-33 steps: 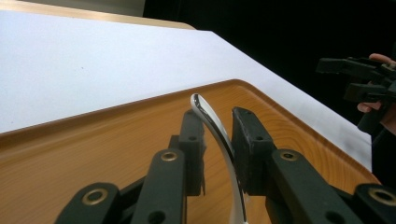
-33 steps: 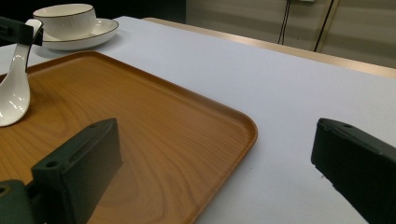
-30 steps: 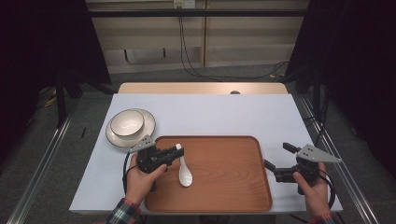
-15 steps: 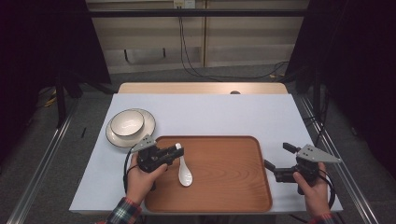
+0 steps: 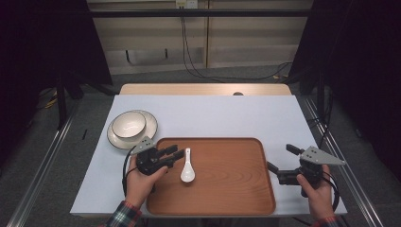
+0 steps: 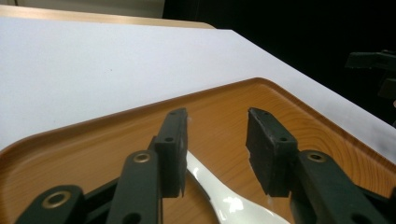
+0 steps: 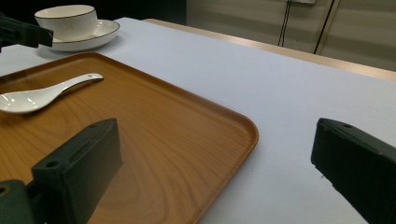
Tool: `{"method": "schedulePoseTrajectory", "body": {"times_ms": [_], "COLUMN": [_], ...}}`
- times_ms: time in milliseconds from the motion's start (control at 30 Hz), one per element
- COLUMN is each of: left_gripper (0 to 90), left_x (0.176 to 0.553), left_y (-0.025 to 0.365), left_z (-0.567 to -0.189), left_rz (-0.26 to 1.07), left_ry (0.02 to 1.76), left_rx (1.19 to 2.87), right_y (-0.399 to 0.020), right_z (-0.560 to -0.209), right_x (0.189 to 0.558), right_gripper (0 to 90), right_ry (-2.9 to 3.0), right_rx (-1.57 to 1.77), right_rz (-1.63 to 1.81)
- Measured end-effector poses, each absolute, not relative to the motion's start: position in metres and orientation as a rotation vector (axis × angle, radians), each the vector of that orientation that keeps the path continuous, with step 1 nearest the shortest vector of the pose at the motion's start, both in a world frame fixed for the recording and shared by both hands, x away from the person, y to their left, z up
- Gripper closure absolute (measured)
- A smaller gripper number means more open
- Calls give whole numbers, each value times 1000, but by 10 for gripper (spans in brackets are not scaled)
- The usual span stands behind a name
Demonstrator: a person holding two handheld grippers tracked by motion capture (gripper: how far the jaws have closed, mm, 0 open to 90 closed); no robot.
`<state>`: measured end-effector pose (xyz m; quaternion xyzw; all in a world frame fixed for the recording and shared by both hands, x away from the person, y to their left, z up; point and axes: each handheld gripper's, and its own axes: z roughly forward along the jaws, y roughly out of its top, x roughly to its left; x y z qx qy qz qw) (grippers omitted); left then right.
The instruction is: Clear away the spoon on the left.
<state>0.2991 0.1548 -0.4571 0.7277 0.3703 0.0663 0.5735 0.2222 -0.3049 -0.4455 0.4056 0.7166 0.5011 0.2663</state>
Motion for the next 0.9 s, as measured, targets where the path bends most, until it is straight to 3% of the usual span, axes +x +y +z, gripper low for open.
{"method": "schedulePoseTrajectory", "body": {"times_ms": [267, 567, 900], "left_gripper": [364, 200, 141], "left_x": [298, 299, 300], "left_y": [156, 162, 164], "left_z": [-452, -446, -445], "left_rz": [207, 235, 233], "left_ry": [844, 789, 782], "left_rx": [1697, 1698, 1680], "right_y": [-306, -306, -305], "right_z": [-445, -445, -445], "right_x": [222, 221, 222], "right_gripper": [12, 12, 12], "right_ry": [1932, 1936, 1938], "right_rx": [1100, 1098, 1093], "right_rz": [1356, 1356, 1349]}}
